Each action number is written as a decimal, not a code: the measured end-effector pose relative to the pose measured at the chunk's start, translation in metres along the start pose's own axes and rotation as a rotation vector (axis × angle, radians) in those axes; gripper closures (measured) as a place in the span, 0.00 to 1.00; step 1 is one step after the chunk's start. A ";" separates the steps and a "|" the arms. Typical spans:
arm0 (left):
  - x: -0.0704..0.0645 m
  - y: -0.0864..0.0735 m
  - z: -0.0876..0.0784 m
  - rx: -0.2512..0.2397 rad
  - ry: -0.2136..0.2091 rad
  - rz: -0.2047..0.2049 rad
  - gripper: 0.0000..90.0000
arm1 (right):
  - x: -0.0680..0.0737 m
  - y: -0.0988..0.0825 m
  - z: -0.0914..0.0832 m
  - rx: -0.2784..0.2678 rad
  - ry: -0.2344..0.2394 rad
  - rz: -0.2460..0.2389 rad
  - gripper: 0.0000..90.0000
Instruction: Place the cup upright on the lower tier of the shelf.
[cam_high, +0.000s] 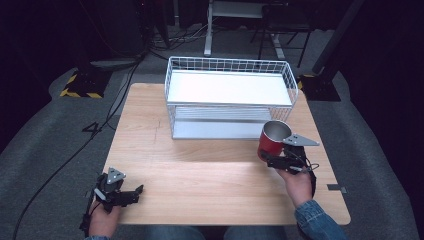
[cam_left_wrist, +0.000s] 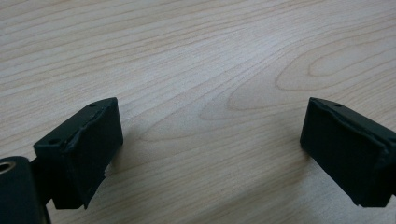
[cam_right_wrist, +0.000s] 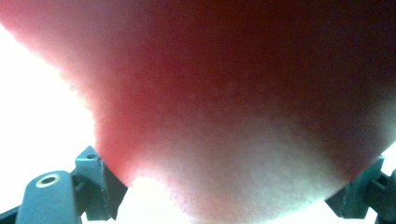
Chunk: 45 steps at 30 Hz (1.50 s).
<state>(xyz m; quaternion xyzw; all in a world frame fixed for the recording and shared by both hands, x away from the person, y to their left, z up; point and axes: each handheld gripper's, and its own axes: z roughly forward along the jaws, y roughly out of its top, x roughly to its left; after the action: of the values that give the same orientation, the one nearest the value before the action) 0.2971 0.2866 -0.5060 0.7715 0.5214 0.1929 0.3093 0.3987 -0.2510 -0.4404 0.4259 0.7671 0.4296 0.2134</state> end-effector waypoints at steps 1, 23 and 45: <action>0.000 0.000 0.000 0.000 0.002 0.001 0.07 | 0.002 0.003 0.007 0.004 0.010 0.000 0.19; -0.001 -0.001 -0.001 -0.003 0.016 -0.013 0.07 | 0.016 0.033 0.064 0.013 0.071 -0.018 0.19; 0.001 -0.001 -0.001 -0.003 0.003 -0.020 0.07 | 0.028 0.057 0.133 -0.012 0.063 -0.040 0.19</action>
<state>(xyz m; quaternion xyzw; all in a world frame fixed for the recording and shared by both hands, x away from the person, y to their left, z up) 0.2961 0.2883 -0.5058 0.7655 0.5292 0.1917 0.3118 0.5025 -0.1491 -0.4635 0.3952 0.7794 0.4430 0.2001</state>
